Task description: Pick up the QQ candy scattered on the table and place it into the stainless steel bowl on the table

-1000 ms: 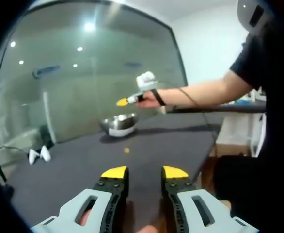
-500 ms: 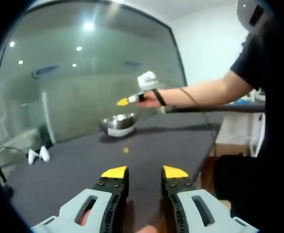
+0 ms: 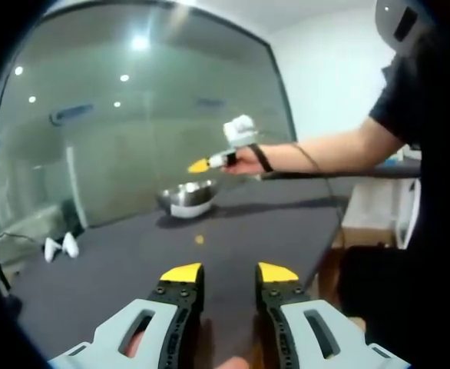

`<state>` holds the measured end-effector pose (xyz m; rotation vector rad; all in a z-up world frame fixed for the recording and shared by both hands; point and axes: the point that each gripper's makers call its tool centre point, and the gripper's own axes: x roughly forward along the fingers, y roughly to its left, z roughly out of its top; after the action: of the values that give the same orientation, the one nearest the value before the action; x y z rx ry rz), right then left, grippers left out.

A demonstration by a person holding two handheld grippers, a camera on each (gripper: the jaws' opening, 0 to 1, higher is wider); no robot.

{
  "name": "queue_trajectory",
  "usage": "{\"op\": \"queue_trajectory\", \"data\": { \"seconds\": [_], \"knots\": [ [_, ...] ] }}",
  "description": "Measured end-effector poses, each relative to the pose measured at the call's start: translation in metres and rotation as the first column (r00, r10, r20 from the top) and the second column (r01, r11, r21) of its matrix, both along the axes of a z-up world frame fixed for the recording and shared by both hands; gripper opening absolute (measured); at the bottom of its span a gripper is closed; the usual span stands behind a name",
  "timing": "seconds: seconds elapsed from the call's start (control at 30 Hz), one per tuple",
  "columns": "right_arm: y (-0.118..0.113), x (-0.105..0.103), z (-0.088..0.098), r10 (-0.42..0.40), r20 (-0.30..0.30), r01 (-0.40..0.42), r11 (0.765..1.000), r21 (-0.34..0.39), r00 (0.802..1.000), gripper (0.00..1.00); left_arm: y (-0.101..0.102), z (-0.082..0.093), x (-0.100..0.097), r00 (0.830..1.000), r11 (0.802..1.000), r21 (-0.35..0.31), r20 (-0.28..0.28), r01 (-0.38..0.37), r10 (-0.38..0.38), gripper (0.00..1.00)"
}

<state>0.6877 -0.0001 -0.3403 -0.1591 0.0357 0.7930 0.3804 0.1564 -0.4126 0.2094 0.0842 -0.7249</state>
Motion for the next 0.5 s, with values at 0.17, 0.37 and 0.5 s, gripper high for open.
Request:
{"op": "queue_trajectory", "data": {
  "seconds": [0.17, 0.37, 0.5],
  "knots": [
    [-0.003, -0.025, 0.002, 0.035, -0.002, -0.035, 0.999, 0.032, 0.999, 0.17, 0.001, 0.001, 0.001, 1.000, 1.000, -0.001, 0.003, -0.004, 0.004, 0.29],
    [-0.007, -0.076, -0.008, 0.129, -0.007, -0.128, 0.988, 0.082, 0.992, 0.17, 0.000, 0.000, 0.000, 1.000, 1.000, -0.002, 0.002, -0.002, 0.002, 0.29],
    [-0.011, -0.103, -0.024, 0.173, -0.017, -0.172, 0.983, 0.061, 0.985, 0.17, -0.003, -0.001, 0.002, 1.000, 1.000, 0.005, -0.003, 0.004, -0.004, 0.29]
  ]
}}
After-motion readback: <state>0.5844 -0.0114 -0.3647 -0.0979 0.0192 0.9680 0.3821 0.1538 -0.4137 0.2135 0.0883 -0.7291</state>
